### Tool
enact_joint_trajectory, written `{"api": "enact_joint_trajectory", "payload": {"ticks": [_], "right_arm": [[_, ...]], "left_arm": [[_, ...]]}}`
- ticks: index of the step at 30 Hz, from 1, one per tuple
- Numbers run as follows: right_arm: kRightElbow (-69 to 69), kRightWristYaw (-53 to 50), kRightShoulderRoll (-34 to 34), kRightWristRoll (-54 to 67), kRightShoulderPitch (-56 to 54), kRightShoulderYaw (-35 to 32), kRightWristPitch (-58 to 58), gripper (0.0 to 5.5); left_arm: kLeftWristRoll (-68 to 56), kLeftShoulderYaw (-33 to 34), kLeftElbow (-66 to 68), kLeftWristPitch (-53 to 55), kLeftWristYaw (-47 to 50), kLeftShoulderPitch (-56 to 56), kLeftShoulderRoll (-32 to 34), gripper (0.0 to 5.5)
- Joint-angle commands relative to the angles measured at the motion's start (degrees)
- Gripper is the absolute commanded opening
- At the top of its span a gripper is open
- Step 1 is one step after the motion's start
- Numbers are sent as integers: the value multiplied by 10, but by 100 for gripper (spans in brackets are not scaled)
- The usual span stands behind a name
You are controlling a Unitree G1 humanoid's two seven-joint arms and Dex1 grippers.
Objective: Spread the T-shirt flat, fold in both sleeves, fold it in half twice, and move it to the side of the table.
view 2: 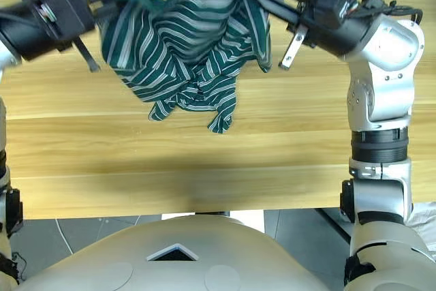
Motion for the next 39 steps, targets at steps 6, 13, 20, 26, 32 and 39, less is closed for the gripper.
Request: {"api": "enact_joint_trajectory", "payload": {"ticks": [6,13,20,26,32,39], "right_arm": [[-251,156,-157,259,195,-46,239,0],[-152,145,-114,112,108,24,246,0],[529,-279,22,-348,-441,118,-67,0],[677,-649,-17,-574,-684,221,-122,0],[733,-700,-6,-600,-717,237,-172,0],[790,-666,26,-624,-654,231,-282,0]], "left_arm": [[-317,97,-232,88,-139,232,96,0],[-244,4,-118,99,-179,97,133,0],[251,-238,683,-112,202,-558,-107,0],[374,-290,908,-158,481,-833,-116,0],[413,-338,992,-200,532,-880,-110,0],[463,-369,1057,-320,462,-797,-125,0]]}}
